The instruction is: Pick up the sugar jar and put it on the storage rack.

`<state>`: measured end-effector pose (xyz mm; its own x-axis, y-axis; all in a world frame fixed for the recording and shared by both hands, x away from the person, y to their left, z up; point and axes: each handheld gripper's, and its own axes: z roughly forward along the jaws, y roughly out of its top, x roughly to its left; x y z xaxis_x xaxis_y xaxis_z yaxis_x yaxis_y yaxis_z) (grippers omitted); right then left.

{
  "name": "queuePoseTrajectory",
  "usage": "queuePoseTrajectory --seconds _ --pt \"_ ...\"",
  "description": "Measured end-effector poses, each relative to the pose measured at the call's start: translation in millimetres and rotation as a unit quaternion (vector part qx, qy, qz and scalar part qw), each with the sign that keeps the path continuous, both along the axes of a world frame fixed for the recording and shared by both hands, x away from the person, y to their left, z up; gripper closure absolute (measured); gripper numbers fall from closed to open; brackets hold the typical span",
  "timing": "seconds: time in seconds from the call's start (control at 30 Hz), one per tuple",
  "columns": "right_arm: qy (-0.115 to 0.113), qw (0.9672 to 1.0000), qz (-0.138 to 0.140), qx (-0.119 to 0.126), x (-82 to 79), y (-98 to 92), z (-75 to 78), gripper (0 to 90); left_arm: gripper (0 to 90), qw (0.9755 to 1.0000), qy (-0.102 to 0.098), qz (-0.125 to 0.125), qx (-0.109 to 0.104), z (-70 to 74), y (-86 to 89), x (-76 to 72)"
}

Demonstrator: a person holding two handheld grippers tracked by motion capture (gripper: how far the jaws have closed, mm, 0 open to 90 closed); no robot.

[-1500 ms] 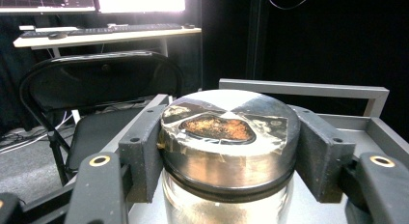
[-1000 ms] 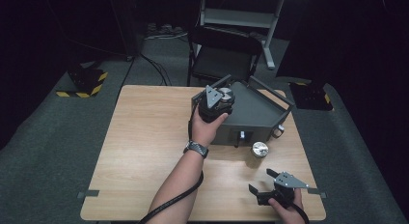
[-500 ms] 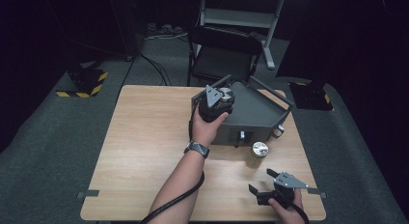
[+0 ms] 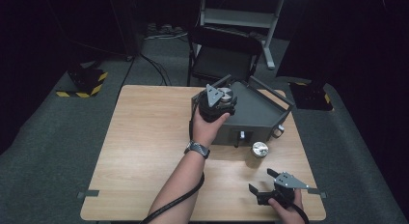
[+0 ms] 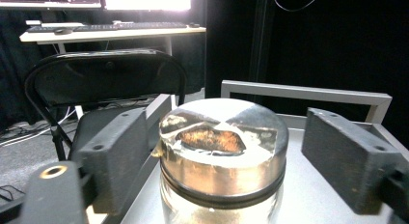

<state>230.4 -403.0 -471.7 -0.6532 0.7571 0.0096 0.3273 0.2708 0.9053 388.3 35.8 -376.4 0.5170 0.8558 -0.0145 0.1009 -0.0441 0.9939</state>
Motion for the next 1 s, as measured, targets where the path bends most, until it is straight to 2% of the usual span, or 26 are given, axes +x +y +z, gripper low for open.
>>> queuePoseTrajectory --seconds 0.1,0.27,0.43,0.6,1.0 --pt "0.001 1.0 0.001 0.002 -0.1 -0.5 0.0 0.3 3.4 0.9999 0.001 0.013 -0.001 2.1 -1.7 -3.2" --pt "0.003 1.0 0.0 0.002 0.1 -0.4 0.1 0.3 0.5 0.9998 -0.003 0.019 -0.005 0.8 0.8 -8.3" --pt "0.001 1.0 0.0 0.002 0.0 -0.6 -0.1 0.3 0.5 0.9997 -0.003 0.021 -0.015 -0.3 6.2 -14.9" --pt "0.001 1.0 0.001 0.0 -0.2 0.0 0.1 0.3 0.5 0.9997 -0.012 0.017 -0.011 -0.6 12.1 -23.9" --pt "0.0 1.0 0.001 -0.006 -0.1 1.9 0.9 0.3 0.5 0.9997 -0.017 0.008 -0.016 -3.3 29.9 -44.2"
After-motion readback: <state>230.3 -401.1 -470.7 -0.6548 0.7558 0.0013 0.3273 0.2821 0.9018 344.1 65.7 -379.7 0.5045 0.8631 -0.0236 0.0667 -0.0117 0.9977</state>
